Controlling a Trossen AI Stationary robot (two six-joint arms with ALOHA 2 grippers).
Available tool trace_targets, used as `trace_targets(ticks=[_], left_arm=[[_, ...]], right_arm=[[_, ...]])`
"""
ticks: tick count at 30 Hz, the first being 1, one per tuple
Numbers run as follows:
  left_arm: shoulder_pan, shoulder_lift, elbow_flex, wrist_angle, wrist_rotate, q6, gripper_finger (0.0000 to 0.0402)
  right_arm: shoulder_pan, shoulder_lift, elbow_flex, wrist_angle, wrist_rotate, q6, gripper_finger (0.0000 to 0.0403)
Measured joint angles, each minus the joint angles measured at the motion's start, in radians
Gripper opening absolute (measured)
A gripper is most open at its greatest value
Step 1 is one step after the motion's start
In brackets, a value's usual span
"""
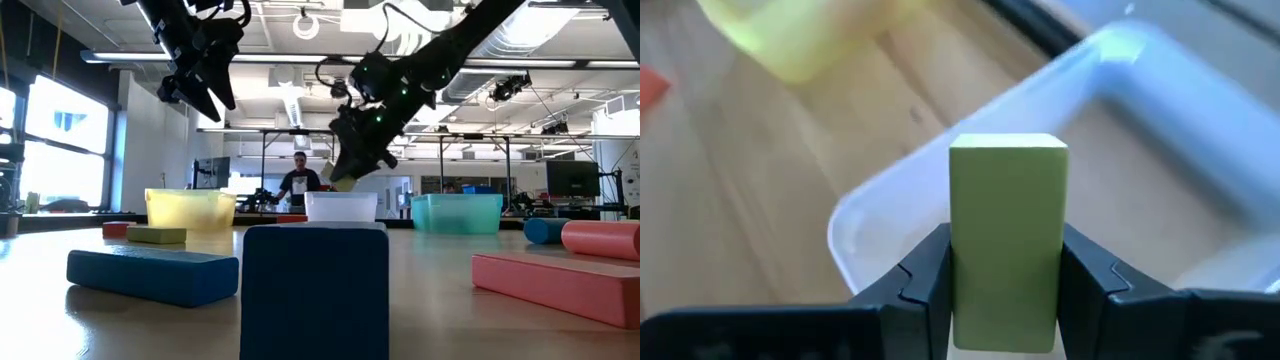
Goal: Sort & place blocks by color
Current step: Put the green block into the transparent bin, then put the blue block into the green bin
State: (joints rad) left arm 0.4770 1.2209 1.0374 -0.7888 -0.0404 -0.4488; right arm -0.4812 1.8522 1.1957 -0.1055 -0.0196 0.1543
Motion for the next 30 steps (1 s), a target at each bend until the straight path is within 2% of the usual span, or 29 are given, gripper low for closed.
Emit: trace_targets(ticks=[4, 10, 13, 18, 25, 30], left_arm=[[-0.001, 0.0, 0.0, 0.0, 0.003, 0.006, 0.0207], [-0.001, 0.0, 0.0, 0.0, 0.03, 0.006, 0.0207], [-0.004, 0.0, 0.0, 0.0, 0.079, 0.006, 0.0207], [-0.055, 0.0, 0.0, 0.001, 0.115, 0.006, 0.0207], [-0.203, 0.0, 0.0, 0.028, 0.107, -0.01, 0.0207], [-0.306, 0.0, 0.0, 0.058, 0.104, 0.01, 0.0207]], right_arm=[[-0.01, 0.014, 0.0, -0.031, -0.017, 0.003, 0.0112], [-0.01, 0.008, 0.0, -0.04, 0.025, 0.002, 0.0201], [-0.01, 0.005, 0.0, -0.041, 0.02, 0.002, 0.0223], [-0.01, -0.03, 0.0, -0.062, 0.004, 0.002, 0.0228], [-0.01, -0.14, 0.001, -0.082, 0.001, 0.004, 0.023], [0.004, -0.231, 0.001, -0.098, 0.009, 0.087, 0.023]])
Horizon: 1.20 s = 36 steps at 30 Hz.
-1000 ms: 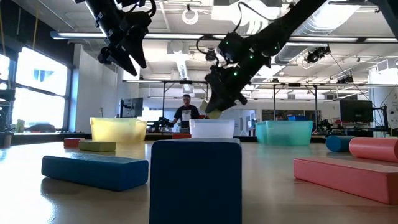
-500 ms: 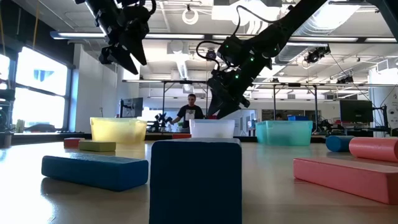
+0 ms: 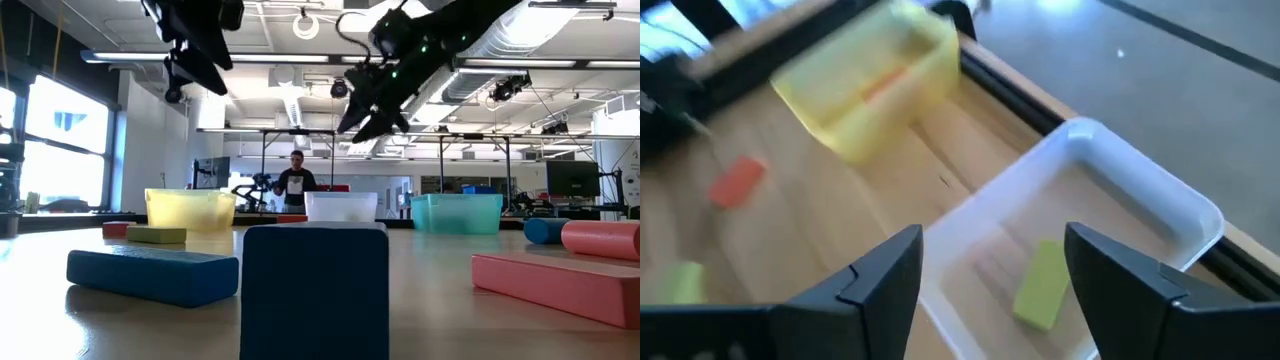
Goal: Sort & place blocks by color
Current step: Put the blue block into the green bin
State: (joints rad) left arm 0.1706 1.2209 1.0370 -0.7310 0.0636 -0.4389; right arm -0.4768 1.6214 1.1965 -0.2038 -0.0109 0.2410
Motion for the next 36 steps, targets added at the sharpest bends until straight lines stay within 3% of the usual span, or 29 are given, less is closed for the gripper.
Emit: trace_targets(ticks=[9, 18, 25, 36], left_arm=[[-0.182, 0.0, 0.0, 0.0, -0.053, 0.119, 0.0207], [-0.347, 0.055, 0.0, 0.004, -0.116, 0.166, 0.0207], [-0.455, 0.17, 0.002, 0.129, -0.16, 0.182, 0.0203], [-0.556, 0.397, -0.001, 0.308, -0.207, 0.192, 0.0202]], right_arm=[[0.086, -0.123, 0.0, -0.003, 0.028, 0.191, 0.0231], [0.217, -0.146, 0.001, -0.003, 0.079, 0.339, 0.0231], [0.305, -0.146, 0.001, -0.03, 0.198, 0.407, 0.0231], [0.38, -0.145, 0.001, -0.111, 0.289, 0.466, 0.0231]])
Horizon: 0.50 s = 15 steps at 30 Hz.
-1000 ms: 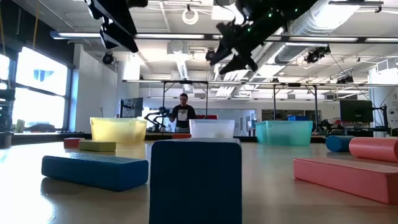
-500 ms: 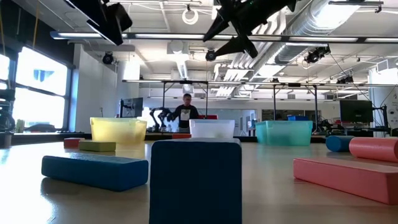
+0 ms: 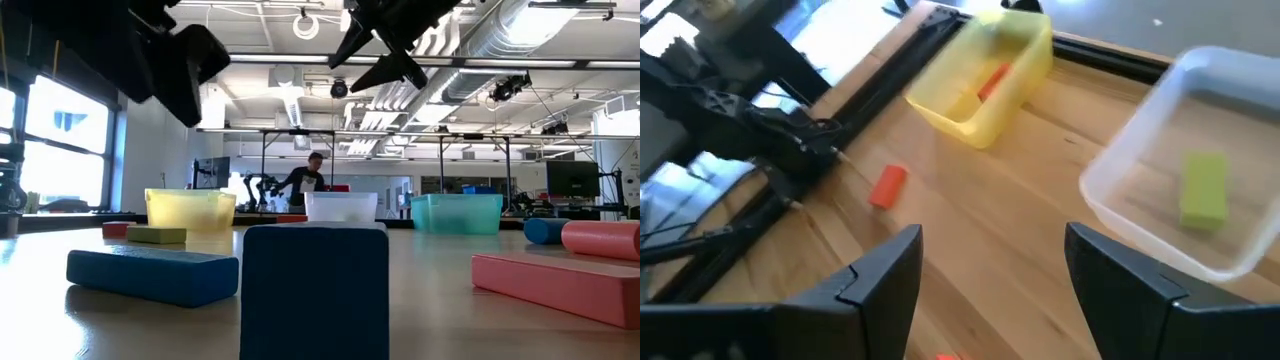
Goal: Sort & place blocks by color
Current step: Put the blue block into the green bin
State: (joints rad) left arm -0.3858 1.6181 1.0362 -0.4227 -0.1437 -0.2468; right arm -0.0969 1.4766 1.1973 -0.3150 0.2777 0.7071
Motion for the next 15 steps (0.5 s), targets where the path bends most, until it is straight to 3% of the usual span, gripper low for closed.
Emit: trace_targets(ticks=[9, 15], left_arm=[[-0.049, 0.167, 0.004, 0.127, -0.002, 0.033, 0.0202], [-0.081, 0.21, -0.002, 0.149, 0.002, 0.04, 0.0202]], right_arm=[[0.025, 0.001, 0.0, -0.081, 0.037, 0.034, 0.0231], [0.033, 0.001, 0.0, -0.117, 0.048, 0.056, 0.0231]])
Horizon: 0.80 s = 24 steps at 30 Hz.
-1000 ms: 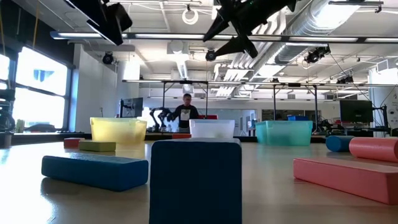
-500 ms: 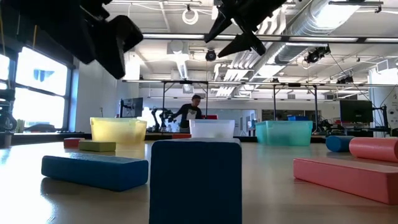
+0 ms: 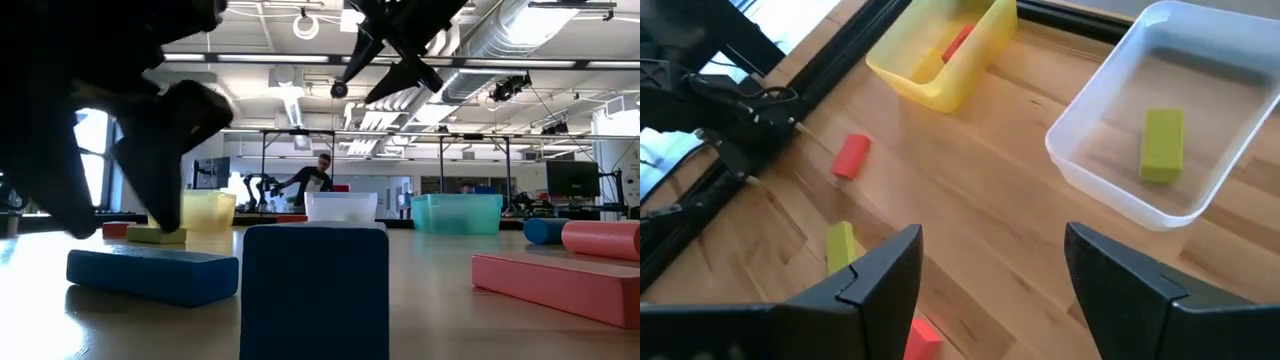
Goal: Sort & place blocks by color
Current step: Put the blue block into the green bin
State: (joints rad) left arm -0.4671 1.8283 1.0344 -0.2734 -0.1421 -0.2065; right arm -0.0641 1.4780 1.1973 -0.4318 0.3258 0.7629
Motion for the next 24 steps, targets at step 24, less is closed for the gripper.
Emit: trace_targets(ticks=[24], left_arm=[[0.01, 0.072, 0.005, 0.057, -0.022, -0.008, 0.0071]], right_arm=[[0.013, 0.0, 0.0, -0.05, -0.042, 0.023, 0.0231]])
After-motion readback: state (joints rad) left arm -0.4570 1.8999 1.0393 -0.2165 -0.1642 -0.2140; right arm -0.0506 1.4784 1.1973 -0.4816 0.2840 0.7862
